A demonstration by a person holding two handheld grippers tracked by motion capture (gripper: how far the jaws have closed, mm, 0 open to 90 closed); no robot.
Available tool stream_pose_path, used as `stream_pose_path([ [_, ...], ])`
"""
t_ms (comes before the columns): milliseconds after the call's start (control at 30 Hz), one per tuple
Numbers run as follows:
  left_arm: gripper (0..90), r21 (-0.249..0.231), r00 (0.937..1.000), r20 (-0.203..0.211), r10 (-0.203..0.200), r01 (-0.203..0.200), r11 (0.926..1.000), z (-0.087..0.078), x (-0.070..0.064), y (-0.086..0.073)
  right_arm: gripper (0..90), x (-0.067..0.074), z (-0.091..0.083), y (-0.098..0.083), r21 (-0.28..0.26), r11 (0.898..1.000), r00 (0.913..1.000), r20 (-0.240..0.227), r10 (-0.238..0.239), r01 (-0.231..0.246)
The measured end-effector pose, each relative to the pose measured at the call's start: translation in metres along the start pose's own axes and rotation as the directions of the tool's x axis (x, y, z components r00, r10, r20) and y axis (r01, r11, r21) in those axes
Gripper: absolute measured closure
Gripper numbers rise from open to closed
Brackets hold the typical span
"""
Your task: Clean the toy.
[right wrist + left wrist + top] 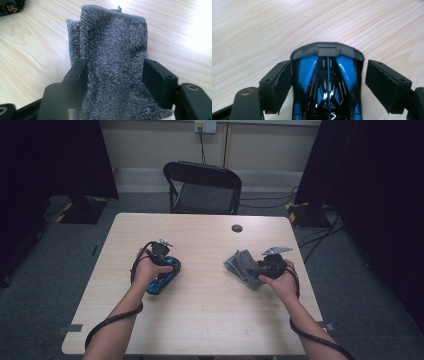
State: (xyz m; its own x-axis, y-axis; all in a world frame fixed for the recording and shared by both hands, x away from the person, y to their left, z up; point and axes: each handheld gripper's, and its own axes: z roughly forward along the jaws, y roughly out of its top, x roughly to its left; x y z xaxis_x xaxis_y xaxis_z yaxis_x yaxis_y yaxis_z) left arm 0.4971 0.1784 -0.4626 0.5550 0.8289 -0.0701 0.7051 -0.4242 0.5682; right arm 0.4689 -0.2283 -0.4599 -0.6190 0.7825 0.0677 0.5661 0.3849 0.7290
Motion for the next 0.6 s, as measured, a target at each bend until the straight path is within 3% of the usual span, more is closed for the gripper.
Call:
stream_pose_path([
  [267, 19.1, -0.038, 0.9991, 0.035, -0.022, 0.024, 0.9990, -0.013, -0.002, 0.000, 28.2, 0.006, -0.001, 0.005, -0.019, 1.000, 0.9998, -0.006, -0.017, 0.017],
  [600, 17.8, -0.073, 0.9975, 0.069, -0.011, 0.016, 0.9972, -0.027, -0.009, 0.000, 21.9, 0.015, -0.005, 0.013, -0.010, 1.000, 0.9996, -0.027, -0.008, 0.008],
])
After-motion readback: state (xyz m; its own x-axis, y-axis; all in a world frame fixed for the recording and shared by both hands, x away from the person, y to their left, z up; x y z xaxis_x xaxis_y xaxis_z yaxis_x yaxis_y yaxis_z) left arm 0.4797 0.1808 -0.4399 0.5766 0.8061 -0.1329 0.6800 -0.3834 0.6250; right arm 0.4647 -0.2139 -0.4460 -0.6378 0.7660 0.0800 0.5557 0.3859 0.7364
